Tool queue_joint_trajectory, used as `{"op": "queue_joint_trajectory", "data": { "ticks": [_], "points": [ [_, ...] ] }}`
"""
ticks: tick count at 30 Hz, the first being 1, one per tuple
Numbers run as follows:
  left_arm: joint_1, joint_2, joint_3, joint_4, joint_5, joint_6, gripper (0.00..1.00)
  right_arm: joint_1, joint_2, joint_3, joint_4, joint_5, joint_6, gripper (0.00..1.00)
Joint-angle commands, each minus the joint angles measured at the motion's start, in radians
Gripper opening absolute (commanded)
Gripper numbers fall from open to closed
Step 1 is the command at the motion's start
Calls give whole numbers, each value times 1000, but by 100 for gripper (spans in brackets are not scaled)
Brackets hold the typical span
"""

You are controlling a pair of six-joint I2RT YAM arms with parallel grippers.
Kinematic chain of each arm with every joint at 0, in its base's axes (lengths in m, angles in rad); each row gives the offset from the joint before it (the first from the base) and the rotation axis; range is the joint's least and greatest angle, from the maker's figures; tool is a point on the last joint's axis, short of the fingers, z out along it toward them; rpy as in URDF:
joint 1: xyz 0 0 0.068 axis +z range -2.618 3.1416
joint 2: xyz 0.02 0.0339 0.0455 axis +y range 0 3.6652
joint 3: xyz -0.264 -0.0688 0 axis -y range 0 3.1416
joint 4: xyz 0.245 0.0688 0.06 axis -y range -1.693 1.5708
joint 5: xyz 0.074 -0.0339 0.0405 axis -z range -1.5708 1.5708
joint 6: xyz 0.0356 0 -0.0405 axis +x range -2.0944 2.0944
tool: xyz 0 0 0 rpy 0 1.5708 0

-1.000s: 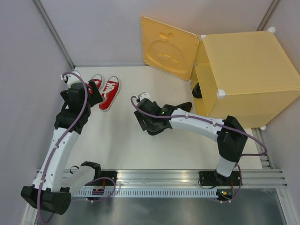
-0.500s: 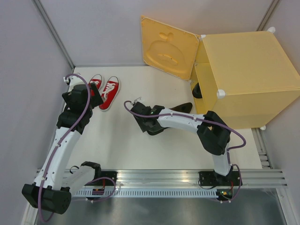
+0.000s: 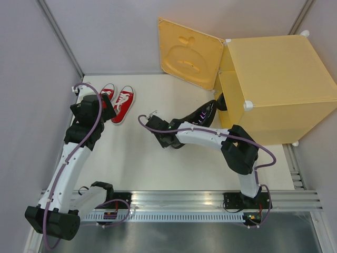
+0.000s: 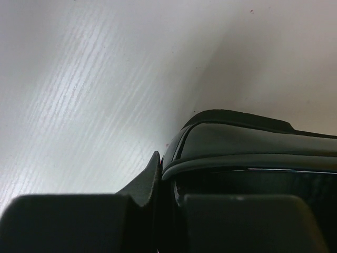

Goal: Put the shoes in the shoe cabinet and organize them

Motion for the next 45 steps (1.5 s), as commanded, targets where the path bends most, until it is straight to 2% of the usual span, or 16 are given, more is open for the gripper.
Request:
{"op": "queue_joint_trajectory", "data": {
  "ticks": [1,14,28,31,36,45],
  "points": [
    [3,5,-4,38,-3,22,100,-29,-78,35,-7,70,-53,4],
    [1,15,-6,38,-9,25,100,-240,-204,-80,135,-191,-104,1],
    [3,27,-6,38,-10,27,100,-242,-236,-118,252,-499,-63,3],
    [3,31,-6,38,-9,27,100,-242,-234,-137,273,-496,-61,3],
    [3,36,-7,38,-9,27,100,-253,-228,-166,270,-406,-69,2],
    [3,41,-7,38,1,25,100,-389,-239,-249,322,-429,-72,1]
  ]
}}
